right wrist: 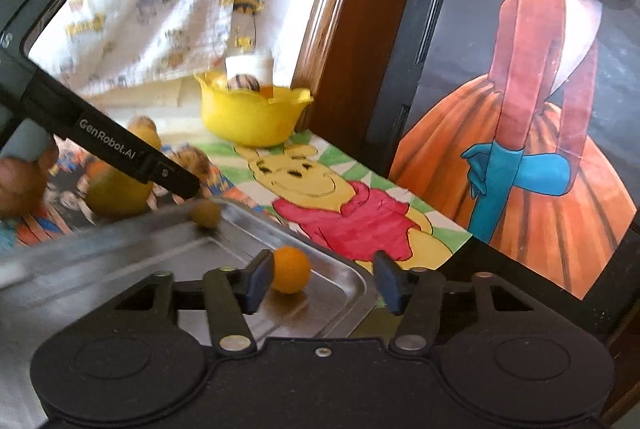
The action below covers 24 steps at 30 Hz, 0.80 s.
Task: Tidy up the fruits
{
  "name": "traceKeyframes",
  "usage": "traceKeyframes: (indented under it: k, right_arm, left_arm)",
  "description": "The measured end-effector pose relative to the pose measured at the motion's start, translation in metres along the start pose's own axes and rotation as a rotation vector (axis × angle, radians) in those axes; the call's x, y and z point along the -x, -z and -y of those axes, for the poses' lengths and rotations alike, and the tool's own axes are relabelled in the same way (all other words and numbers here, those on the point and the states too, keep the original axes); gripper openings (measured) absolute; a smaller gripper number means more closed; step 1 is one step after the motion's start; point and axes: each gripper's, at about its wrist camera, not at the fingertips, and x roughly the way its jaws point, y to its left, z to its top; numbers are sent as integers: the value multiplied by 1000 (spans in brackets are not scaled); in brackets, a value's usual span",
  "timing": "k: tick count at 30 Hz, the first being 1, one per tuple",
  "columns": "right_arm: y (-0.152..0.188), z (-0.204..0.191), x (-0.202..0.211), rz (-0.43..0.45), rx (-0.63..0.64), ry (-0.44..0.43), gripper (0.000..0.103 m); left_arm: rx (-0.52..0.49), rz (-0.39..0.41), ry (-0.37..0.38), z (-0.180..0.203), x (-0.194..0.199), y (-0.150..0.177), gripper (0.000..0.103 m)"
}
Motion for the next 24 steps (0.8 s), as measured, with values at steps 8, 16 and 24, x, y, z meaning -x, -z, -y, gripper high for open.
traceKeyframes:
  k: [8, 16, 24]
  right_arm:
    - [-15, -28, 71, 67, -40, -14, 90]
    - [-16, -68, 130, 100, -99, -54, 101]
    - [-13, -112, 177, 105, -126, -73, 102]
  left_arm:
    - [68, 96, -34, -4, 80, 21, 102]
    - [59, 163, -56, -12, 157, 55, 103]
    - [83, 193, -97, -28, 221, 98, 103]
